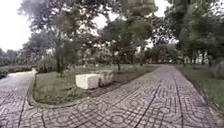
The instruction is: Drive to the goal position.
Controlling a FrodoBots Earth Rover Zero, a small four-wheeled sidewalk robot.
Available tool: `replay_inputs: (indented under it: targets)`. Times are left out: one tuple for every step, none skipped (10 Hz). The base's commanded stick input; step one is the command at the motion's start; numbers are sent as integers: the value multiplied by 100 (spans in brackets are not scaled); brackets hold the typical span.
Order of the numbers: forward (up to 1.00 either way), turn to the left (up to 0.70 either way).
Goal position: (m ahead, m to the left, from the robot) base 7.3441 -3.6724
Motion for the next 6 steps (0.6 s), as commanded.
replay_inputs:
  targets:
    - [100,-2]
    - [100,-27]
    - [100,-27]
    - [100,-27]
    - [100,-27]
    - [100,-16]
